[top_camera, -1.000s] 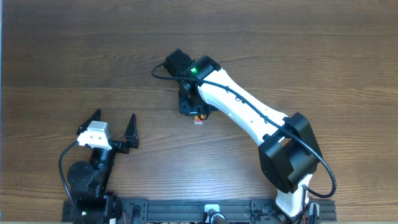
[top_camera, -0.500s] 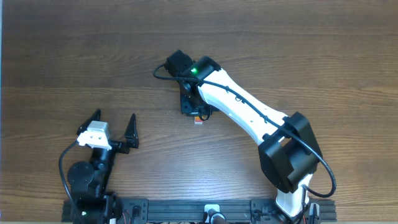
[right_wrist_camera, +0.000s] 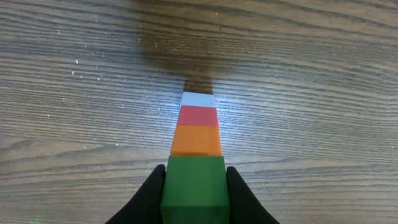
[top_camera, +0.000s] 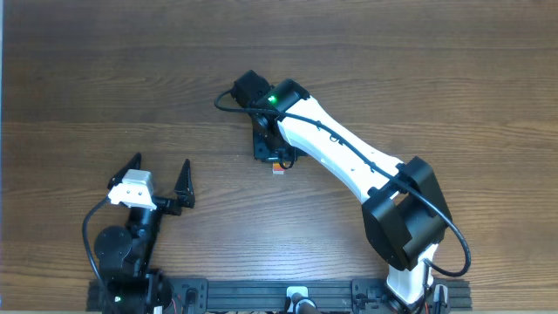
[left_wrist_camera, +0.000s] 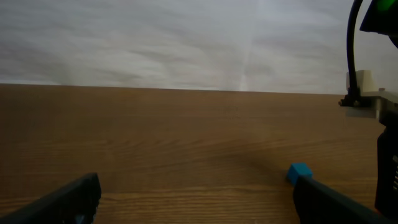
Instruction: Stack Cubes
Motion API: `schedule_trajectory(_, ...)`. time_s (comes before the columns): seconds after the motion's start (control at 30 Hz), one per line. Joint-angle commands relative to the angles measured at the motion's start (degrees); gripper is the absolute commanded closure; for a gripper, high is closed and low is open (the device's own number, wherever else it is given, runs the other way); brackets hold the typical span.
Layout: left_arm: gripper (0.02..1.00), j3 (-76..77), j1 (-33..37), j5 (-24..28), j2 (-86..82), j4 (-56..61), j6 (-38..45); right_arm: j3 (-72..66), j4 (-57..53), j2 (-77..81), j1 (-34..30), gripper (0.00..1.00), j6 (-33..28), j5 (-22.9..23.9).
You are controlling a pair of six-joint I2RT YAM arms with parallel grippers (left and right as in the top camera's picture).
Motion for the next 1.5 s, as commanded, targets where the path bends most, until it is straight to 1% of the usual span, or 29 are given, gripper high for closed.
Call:
schedule_trajectory(0.03, 0.023, -0.24, 0.31, 0.52, -0.35, -0.17, 0.63, -0.63, 0.17, 0.83, -0.42, 0.991, 0.42, 0.98)
schedule_trajectory(0.37, 0.02, -0.24, 0.31, 0.52, -0.35, -0.17, 0.63, -1.95, 1.09, 0.85, -0.42, 0.985, 0.42, 0.74)
schedule_trajectory(0.47, 0.02, -0.24, 0.31, 0.52, -0.35, -0.17, 0.63, -1.97, 1.09, 0.85, -0.42, 0.963, 0.42, 0.74)
schedule_trajectory(0.57, 0.023, -0.24, 0.31, 0.52, -0.35, -0.17, 0.61, -1.97, 1.22, 0.85, -0.42, 0.783, 0.42, 0.7)
schedule_trajectory(0.6, 0.02, -0.24, 0.31, 0.52, -0.35, -0.17, 0.63, -1.97, 1.22, 0.85, -0.42, 0.698, 0.42, 0.68)
schedule_trajectory(0.67, 0.023, -0.24, 0.31, 0.52, -0.35, -0.17, 0.63, -1.97, 1.25, 0.85, -0.42, 0.406, 0.42, 0.39)
schedule_trajectory(0.7, 0.02, -0.24, 0.31, 0.52, -0.35, -0.17, 0.63, -1.97, 1.29, 0.85, -0.42, 0.312, 0.42, 0.28)
schedule_trajectory(0.83, 0.02, -0.24, 0.31, 0.52, -0.35, -0.17, 0.61, -1.97, 1.33, 0.85, -0.39, 0.099, 0.42, 0.28)
schedule_trajectory(0.93, 0.023, -0.24, 0.31, 0.52, -0.35, -0.17, 0.63, -1.97, 1.66, 0.85, -0.31, 0.007, 0.42, 0.22)
schedule_trajectory(1.07, 0.02, -0.24, 0.31, 0.52, -0.35, -0.17, 0.61, -1.75, 2.64, 0.85, -0.31, 0.007, 0.42, -0.74)
schedule_trajectory(1.17, 0.023, -0.24, 0.31, 0.52, -0.35, -0.17, 0.63, 0.17, 1.86, 0.85, -0.66, 0.007, 0.33, -0.57)
schedule_trajectory(1.27, 0.023, -0.24, 0.31, 0.52, -0.35, -0.17, 0.63, 4.24, -0.5, 0.85, -1.22, 0.009, -1.42, 1.05)
schedule_trajectory(1.33, 0.02, -0.24, 0.31, 0.52, -0.35, -0.17, 0.63, 8.98, -3.17, 0.9, -1.97, 0.009, -2.82, 3.43)
schedule_trajectory(1.5, 0.023, -0.24, 0.31, 0.52, -0.35, -0.17, 0.63, 14.97, -5.81, 2.91, -4.09, 0.007, -5.27, 3.56)
